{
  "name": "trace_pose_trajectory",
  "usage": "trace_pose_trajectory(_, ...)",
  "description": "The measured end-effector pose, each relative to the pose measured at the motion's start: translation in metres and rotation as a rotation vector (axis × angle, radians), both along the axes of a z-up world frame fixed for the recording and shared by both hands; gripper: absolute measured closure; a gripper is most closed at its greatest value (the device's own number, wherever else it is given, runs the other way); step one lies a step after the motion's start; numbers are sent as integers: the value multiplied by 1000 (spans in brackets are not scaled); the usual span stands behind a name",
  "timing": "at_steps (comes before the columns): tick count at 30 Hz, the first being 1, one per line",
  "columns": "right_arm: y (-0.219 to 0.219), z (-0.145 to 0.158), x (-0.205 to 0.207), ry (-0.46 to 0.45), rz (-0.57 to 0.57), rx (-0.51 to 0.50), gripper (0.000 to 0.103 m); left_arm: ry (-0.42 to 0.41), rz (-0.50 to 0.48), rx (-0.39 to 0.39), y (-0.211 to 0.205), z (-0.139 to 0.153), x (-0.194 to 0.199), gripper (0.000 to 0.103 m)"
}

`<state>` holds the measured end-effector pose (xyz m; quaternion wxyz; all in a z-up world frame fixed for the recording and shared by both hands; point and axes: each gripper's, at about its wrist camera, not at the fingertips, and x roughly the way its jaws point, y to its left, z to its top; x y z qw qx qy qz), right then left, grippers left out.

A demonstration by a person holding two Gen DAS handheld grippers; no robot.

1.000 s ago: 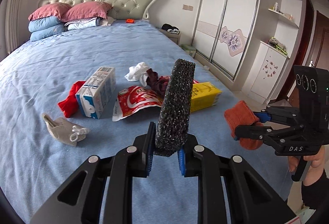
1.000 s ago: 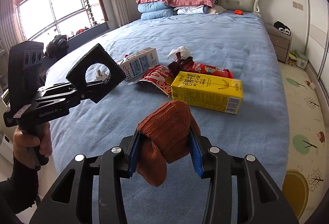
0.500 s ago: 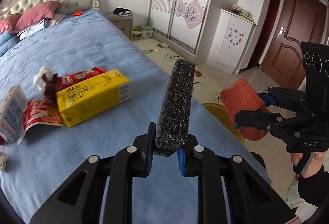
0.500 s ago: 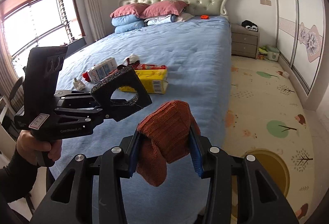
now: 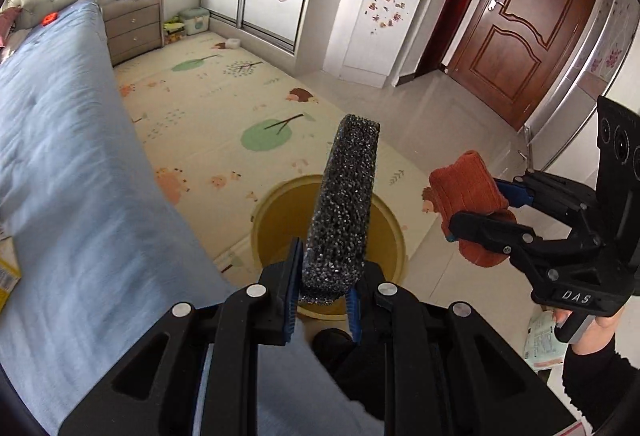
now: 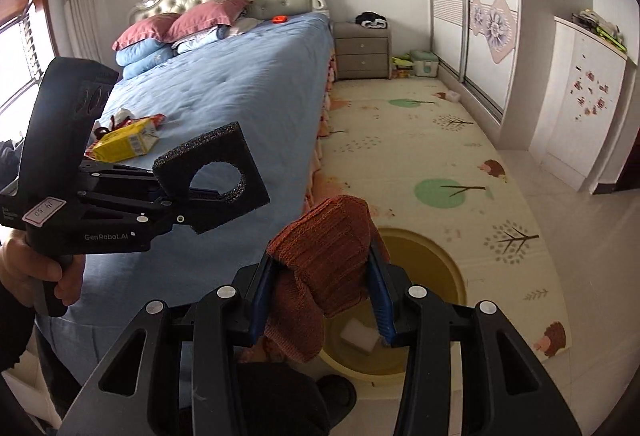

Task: Collect trash
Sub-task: 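Carry foam square and glove over the yellow bin and open both tools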

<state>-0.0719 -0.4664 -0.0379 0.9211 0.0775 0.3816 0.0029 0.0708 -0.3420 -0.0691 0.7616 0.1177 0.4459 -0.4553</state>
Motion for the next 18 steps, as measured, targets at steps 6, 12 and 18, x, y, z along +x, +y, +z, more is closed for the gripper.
trace_pose_trajectory(6, -42, -35, -18, 37, -97, 88, 61, 87, -35, 47, -47, -23, 8, 83)
trace_pose_trajectory(12, -53, -49, -13, 65, -108, 76, 61, 111, -39, 96, -72, -34, 17, 83)
trace_pose_trajectory(18, -71, -70, 2, 91, -105, 99, 35, 133, 39, 135, -93, -52, 33, 29)
